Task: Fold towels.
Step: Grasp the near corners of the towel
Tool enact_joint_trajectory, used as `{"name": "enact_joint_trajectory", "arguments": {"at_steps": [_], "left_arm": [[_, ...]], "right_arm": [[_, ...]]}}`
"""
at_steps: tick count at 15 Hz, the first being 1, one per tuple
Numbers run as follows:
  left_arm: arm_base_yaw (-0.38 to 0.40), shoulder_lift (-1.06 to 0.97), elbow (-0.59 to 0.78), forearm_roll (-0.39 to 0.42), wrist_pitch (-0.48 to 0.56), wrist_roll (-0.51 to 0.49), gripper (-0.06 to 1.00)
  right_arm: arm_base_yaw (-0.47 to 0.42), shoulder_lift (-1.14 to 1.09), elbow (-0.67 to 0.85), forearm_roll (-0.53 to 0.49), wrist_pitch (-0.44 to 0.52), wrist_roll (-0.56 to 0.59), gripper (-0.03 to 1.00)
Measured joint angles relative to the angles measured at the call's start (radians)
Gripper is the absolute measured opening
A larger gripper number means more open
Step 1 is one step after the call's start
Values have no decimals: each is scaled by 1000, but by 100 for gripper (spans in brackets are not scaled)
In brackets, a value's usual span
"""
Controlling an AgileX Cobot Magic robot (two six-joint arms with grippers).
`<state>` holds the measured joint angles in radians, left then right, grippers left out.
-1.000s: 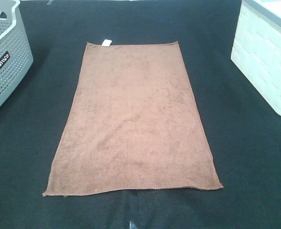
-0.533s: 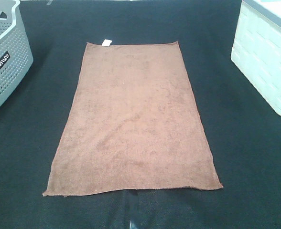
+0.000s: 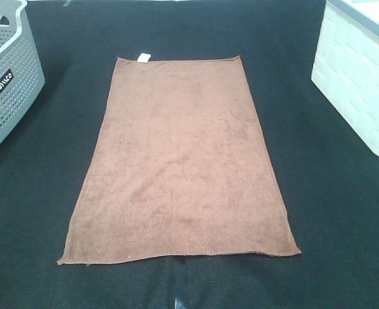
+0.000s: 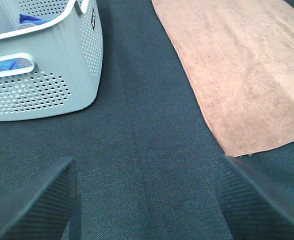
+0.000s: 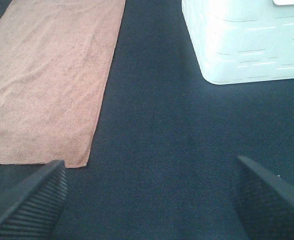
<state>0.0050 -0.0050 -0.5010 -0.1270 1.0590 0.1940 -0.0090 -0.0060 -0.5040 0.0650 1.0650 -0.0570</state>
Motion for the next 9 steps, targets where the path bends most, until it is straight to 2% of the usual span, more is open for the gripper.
{"name": "enact_joint_trajectory", "arguments": {"at_steps": [9], "left_arm": [[0, 0, 0, 0, 0, 0, 74]], "right_arm": [[0, 0, 0, 0, 0, 0, 83]]}}
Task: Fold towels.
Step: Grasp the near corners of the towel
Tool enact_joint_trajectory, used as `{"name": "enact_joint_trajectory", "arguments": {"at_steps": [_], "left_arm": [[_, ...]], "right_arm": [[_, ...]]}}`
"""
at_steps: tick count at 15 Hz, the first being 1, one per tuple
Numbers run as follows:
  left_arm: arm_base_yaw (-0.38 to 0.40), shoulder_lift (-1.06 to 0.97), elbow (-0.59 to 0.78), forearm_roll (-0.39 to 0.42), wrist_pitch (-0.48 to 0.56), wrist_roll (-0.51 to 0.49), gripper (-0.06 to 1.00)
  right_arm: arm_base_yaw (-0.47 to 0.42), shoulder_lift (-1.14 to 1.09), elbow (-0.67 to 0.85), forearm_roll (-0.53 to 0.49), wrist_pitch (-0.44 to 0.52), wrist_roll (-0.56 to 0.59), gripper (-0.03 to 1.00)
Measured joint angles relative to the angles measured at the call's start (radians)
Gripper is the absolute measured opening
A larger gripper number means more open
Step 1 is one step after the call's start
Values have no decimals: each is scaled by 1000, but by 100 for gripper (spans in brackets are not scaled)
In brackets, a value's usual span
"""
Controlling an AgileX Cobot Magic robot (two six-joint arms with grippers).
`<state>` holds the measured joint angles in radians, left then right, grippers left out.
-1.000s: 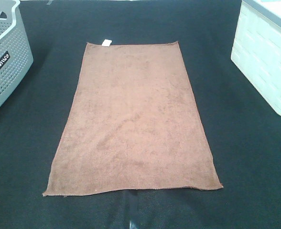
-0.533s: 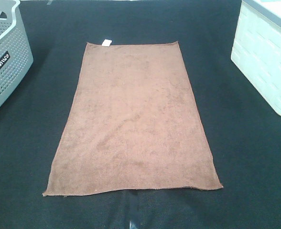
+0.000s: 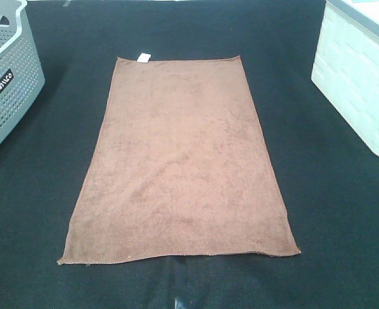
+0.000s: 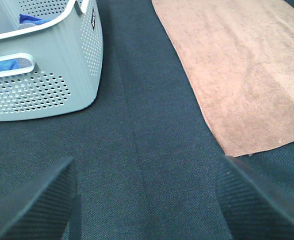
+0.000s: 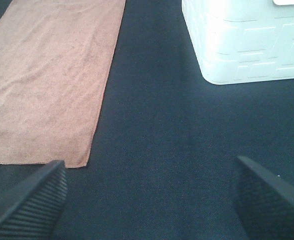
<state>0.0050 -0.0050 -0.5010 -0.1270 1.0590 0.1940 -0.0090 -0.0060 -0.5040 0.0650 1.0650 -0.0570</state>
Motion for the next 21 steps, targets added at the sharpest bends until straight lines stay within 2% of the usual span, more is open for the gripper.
{"name": "enact_joint_trajectory", "arguments": {"at_steps": [21], "left_arm": [[0, 0, 0, 0, 0, 0, 74]], "right_arm": [[0, 0, 0, 0, 0, 0, 83]]}}
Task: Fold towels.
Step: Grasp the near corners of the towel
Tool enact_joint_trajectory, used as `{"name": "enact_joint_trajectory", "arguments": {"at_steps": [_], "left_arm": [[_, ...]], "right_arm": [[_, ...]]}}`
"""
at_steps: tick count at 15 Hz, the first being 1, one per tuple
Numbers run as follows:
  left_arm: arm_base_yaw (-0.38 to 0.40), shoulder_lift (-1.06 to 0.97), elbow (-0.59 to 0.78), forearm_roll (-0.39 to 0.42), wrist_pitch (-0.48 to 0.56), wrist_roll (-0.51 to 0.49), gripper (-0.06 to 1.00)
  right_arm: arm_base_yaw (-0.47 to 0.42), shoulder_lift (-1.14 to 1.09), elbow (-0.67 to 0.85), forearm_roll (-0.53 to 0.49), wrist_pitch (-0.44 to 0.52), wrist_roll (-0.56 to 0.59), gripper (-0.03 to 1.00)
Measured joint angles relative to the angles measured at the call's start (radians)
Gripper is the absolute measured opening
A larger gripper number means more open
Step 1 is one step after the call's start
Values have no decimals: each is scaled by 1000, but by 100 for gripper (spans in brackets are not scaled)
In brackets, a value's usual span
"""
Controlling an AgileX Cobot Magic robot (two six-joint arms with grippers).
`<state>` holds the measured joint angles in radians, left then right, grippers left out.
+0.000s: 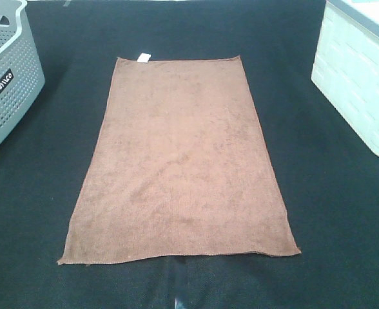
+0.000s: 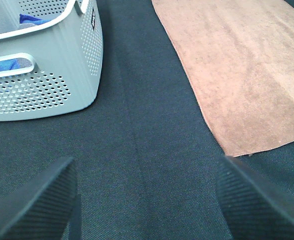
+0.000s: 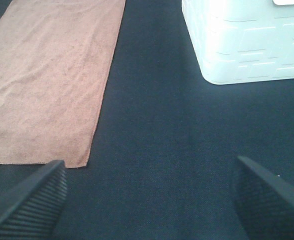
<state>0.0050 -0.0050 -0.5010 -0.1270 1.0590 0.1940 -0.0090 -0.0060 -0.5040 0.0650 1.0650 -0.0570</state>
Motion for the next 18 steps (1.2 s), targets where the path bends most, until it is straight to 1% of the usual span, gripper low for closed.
{"name": "enact_joint_trajectory", "arguments": {"at_steps": [13, 14, 15, 16, 17, 18], "left_arm": [[0, 0, -1, 0, -8, 0, 74], [0, 12, -11, 0, -24, 0, 74], [0, 40, -14, 0, -80, -5, 74], [0, 77, -13, -8, -170, -10, 74], [0, 117, -4, -38, -288, -26, 74], [0, 167, 9, -82, -383, -47, 74]], "right_arm": [[0, 1, -1, 0, -1, 0, 83], [0, 32, -18, 3, -40, 0, 83], [0, 75, -27, 9, -70, 0, 83], [0, 120, -32, 12, -90, 0, 83], [0, 196, -32, 20, -105, 0, 83], [0, 268, -32, 32, -126, 0, 83]]}}
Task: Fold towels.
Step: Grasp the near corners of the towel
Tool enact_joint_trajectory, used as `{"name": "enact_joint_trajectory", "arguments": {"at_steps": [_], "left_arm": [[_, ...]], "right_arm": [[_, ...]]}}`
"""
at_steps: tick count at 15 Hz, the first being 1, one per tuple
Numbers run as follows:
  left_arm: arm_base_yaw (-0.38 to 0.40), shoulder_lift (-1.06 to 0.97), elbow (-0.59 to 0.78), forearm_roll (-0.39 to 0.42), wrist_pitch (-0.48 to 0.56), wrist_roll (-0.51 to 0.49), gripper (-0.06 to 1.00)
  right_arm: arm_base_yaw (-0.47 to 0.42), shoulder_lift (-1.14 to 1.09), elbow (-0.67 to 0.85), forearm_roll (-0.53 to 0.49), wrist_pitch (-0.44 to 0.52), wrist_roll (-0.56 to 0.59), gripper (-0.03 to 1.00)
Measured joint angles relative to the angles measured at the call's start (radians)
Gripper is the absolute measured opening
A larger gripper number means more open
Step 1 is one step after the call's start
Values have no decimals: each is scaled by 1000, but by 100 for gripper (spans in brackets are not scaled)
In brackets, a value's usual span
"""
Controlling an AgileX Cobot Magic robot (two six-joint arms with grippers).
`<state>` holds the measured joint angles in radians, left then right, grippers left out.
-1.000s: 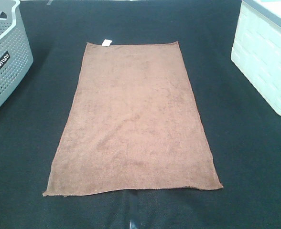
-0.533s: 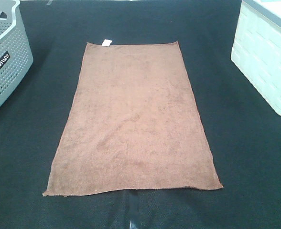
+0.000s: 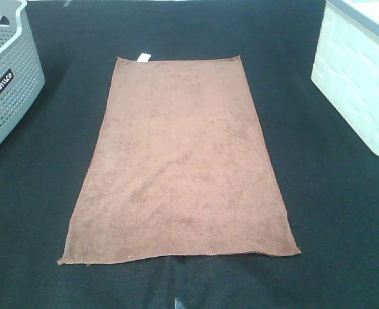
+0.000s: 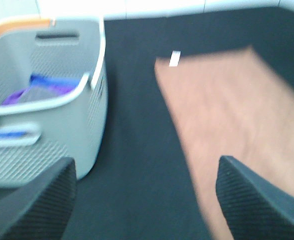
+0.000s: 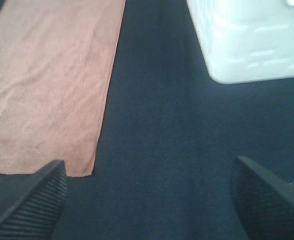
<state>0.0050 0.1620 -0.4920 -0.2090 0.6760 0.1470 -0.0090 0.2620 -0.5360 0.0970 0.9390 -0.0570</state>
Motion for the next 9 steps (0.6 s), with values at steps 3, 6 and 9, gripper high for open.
{"name": "enact_joint_trajectory", "arguments": {"at_steps": [3, 6, 9], "left_arm": [[0, 274, 9, -224, -153, -18, 74], [0, 583, 11, -384, -128, 15, 74], [0, 883, 11, -573, -126, 190, 74]], "right_arm": [[0, 298, -2, 113, -52, 0, 83], [0, 565, -2, 146, -62, -8, 83], [0, 802, -3, 174, -135, -46, 83]]}}
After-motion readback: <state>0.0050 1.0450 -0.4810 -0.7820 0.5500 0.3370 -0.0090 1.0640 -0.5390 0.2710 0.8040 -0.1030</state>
